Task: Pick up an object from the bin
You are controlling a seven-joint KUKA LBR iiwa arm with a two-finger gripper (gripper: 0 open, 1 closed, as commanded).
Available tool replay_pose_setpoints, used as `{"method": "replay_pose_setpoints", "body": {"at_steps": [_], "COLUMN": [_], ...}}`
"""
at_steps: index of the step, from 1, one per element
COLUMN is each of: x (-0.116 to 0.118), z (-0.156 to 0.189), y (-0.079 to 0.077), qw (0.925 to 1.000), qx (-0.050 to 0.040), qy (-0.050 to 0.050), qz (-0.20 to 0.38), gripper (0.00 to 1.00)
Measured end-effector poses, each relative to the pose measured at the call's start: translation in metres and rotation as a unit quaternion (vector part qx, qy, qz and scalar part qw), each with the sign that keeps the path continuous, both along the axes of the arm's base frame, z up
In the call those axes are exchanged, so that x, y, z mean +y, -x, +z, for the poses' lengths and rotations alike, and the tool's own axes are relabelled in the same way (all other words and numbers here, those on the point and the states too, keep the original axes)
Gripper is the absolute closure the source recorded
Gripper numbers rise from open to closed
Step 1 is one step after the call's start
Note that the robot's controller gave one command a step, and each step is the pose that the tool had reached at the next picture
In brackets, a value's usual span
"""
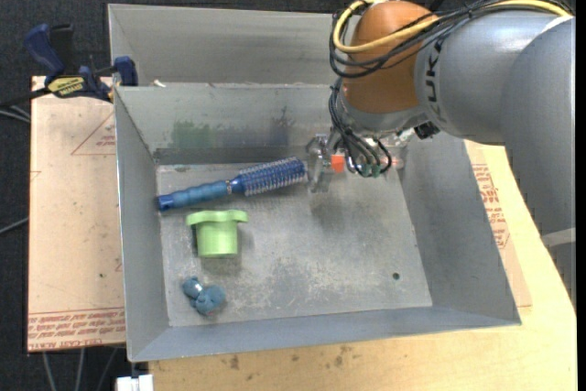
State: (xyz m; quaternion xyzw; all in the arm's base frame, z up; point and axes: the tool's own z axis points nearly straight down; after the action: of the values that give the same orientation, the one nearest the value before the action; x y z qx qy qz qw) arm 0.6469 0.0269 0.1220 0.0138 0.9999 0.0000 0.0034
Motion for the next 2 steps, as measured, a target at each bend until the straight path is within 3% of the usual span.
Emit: {"method": "replay_pose_setpoints", "body": {"at_steps": [1,2], "x": [-0.012,-0.013], "z": [0.065,0.157], "y": [0.034,0.016], "qw": [0.9994,0.9469], "qx": [-0.0004,-0.0020], "qy": [0.000,0.002], "qz": [0.034,0.321], "gripper": [1.00,1.00]}}
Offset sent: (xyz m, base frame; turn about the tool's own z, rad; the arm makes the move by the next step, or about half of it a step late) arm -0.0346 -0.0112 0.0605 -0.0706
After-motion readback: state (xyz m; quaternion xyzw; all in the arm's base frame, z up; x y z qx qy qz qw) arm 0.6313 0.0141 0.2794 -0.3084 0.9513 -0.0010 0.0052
